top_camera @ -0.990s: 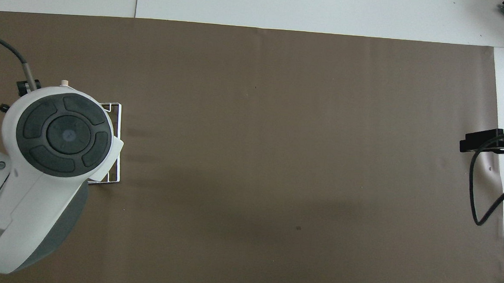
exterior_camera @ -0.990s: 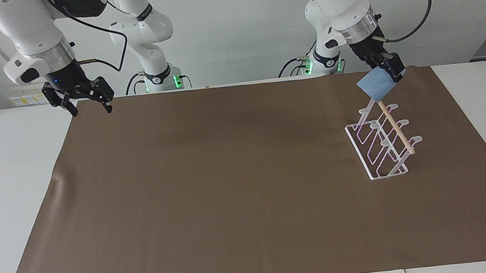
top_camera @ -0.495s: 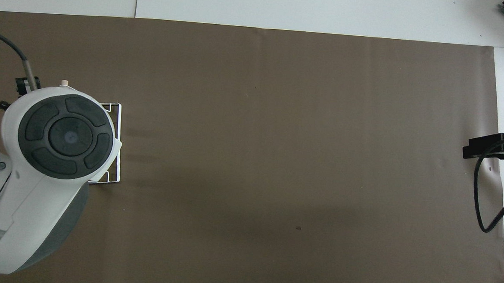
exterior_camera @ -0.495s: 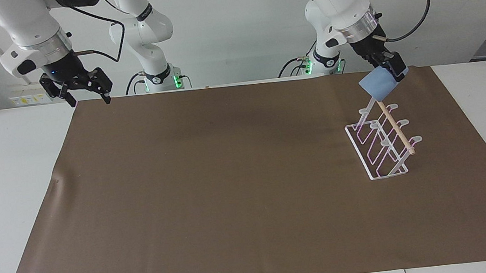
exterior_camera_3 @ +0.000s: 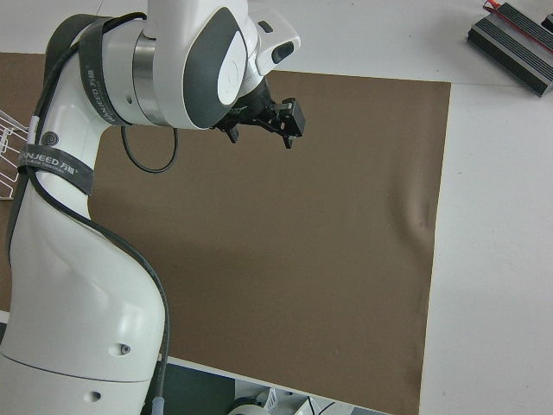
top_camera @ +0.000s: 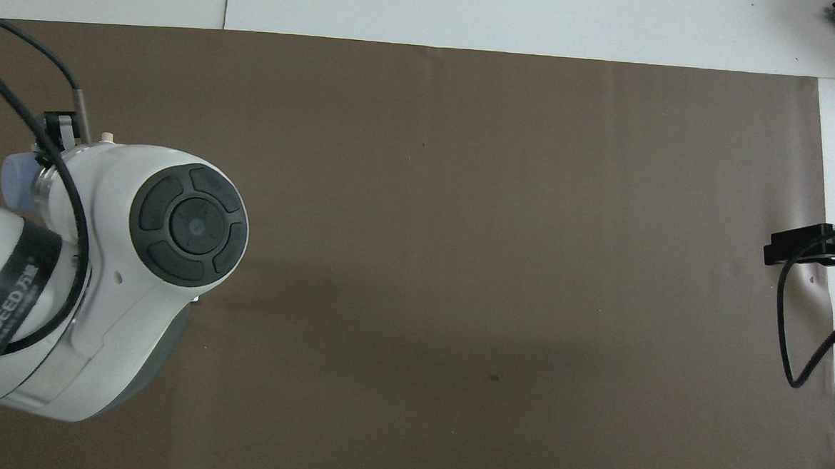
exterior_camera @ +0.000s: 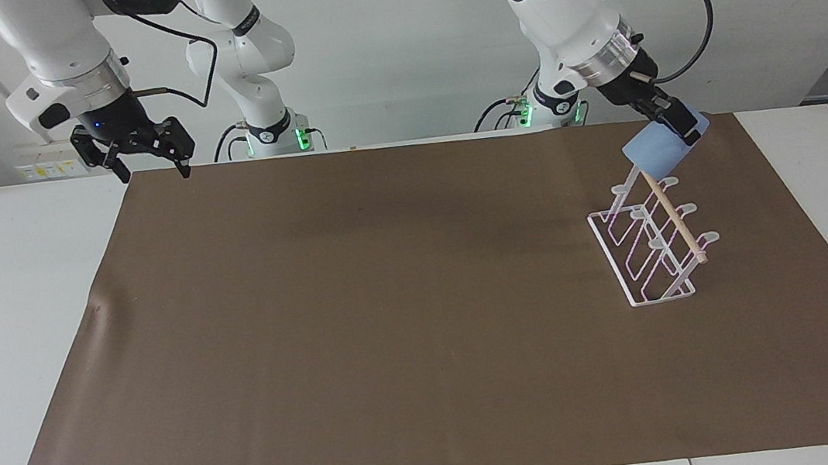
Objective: Hang cup on cup holder
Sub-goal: 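Carry the cup with the left gripper over the rack hooks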
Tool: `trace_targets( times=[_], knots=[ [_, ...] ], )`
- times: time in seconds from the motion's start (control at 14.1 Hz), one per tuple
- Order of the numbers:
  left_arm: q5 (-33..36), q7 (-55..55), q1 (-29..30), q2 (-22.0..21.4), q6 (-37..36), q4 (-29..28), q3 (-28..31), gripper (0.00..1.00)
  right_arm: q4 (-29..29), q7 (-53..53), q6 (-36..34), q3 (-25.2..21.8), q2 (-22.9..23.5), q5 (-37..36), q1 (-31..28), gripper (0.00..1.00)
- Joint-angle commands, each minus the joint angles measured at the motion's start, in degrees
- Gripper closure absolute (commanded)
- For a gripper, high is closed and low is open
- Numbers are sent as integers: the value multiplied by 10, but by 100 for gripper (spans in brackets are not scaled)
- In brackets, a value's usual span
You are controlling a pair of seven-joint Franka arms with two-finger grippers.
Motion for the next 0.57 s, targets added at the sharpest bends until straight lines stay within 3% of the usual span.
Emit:
trace_targets(
  times=[0.0,0.28,0.5],
  knots=[
    [32,3,-11,57,4,9,4,100,-9,-13,2,2,-7,-11,-1,0],
    [88,2,13,55,52,-65,6,100,-10,-10,-1,2,-8,-7,0,0],
    [148,1,16,88,67,-67,6,100,-11,-10,0,2,-8,-6,0,0]
  ],
)
